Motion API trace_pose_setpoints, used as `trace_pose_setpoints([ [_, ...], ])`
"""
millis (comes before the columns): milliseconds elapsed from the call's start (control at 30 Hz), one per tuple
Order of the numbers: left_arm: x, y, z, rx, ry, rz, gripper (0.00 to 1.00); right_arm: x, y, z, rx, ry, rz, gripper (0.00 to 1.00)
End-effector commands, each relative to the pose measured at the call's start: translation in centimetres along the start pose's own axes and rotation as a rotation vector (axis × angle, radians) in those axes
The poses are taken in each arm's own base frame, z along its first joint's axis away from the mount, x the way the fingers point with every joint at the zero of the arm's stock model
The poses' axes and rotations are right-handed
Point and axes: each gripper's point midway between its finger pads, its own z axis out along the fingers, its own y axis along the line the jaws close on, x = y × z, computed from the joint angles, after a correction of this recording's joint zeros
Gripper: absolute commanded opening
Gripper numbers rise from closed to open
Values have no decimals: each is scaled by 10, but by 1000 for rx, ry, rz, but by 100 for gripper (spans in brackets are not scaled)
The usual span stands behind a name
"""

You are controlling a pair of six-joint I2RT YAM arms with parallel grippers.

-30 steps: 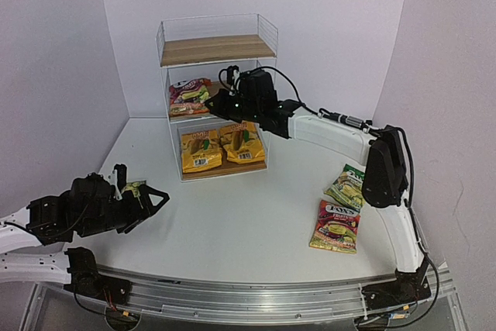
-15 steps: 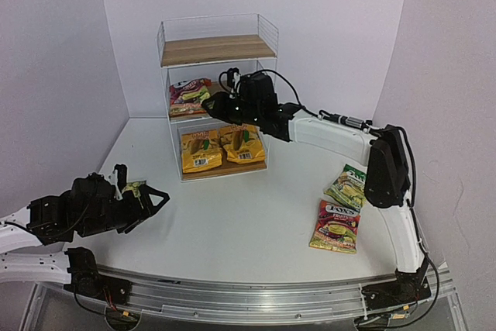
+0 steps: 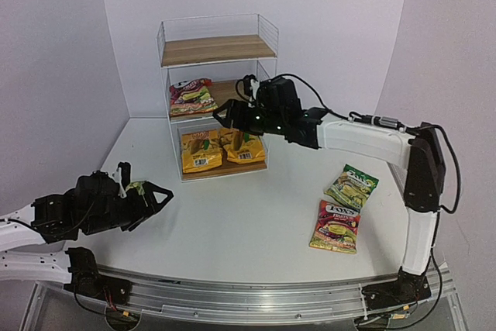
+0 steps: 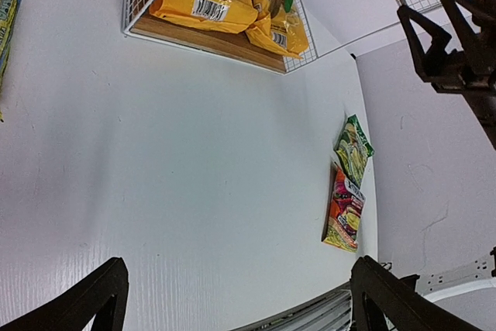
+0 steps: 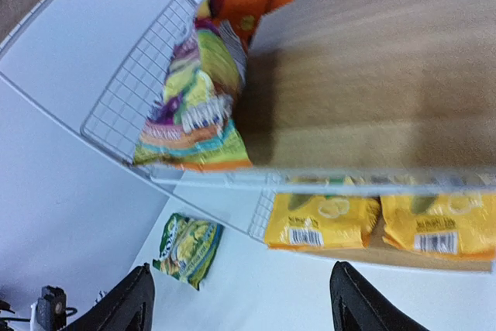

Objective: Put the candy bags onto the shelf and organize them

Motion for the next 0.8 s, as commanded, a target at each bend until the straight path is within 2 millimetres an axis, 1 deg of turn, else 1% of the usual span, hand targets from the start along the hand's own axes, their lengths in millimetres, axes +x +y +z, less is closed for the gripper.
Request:
trace_pose_setpoints([
  [0, -5, -31, -1, 89, 0, 23, 100, 7, 11, -63, -15, 16, 14, 78],
  [33, -4, -33, 1, 93, 4, 25, 100, 22, 0, -73, 11, 49, 31, 79],
  [67, -3, -33, 3, 96, 9, 29, 100, 42, -15, -82, 47, 93, 42, 80],
  [100, -1, -34, 5, 99, 13, 32, 100, 56, -28, -94, 84, 125, 59, 80],
  [167, 2, -35, 9, 104, 23, 37, 100, 80, -53, -119, 176, 178, 89, 81],
  [267, 6, -36, 15, 105, 37, 45, 100, 114, -97, -157, 333, 280, 146, 82],
  [367, 11, -38, 22, 103, 59, 55, 100, 135, -143, -194, 459, 333, 254, 81],
  [400, 13, -38, 25, 102, 68, 57, 100, 144, -156, -204, 496, 343, 279, 81],
  [433, 15, -38, 28, 102, 75, 59, 100, 146, -167, -217, 525, 334, 300, 81],
  [500, 21, -39, 33, 106, 95, 63, 100, 156, -190, -239, 590, 337, 336, 81],
  [567, 26, -41, 39, 116, 115, 70, 100, 163, -208, -259, 636, 332, 385, 81],
  [667, 32, -44, 47, 119, 139, 84, 100, 182, -227, -281, 686, 347, 437, 81],
  [767, 37, -47, 54, 116, 161, 99, 100, 196, -245, -300, 733, 337, 484, 81],
])
